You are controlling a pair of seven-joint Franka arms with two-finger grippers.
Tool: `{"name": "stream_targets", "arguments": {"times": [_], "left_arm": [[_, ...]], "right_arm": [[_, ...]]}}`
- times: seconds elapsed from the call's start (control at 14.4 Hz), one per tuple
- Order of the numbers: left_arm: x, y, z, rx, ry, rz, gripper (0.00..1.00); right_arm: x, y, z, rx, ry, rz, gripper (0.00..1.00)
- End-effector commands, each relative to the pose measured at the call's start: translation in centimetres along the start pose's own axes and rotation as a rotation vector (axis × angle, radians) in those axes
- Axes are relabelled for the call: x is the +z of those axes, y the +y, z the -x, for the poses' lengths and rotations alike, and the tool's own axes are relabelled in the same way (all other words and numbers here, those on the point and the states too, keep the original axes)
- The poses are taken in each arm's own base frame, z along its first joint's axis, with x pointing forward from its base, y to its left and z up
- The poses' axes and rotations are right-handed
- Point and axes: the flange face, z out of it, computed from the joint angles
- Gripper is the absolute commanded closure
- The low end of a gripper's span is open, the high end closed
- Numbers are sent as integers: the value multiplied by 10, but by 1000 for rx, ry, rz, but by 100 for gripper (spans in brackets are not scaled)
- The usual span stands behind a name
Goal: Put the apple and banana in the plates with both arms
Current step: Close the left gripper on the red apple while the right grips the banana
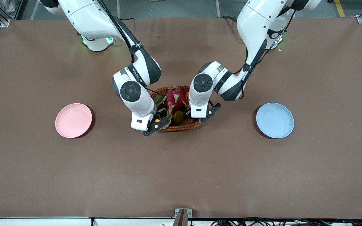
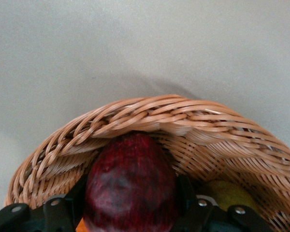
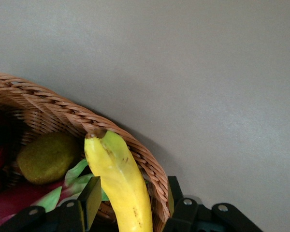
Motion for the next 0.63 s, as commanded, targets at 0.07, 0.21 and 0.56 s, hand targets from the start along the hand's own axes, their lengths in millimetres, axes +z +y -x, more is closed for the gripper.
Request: {"name": "stream_targets", "arguments": {"times": [0.07, 0.21, 0.56], "left_arm": [[-43, 3, -5, -39, 1, 40, 78], [-72, -3, -6, -47, 5, 11, 78], [-156, -26, -66, -67, 23, 20, 78]], "right_arm": [[5, -9, -3, -9, 7, -13, 37], [15, -8, -2, -9, -6, -12, 37], [20, -11, -1, -13, -10, -11, 39]]}}
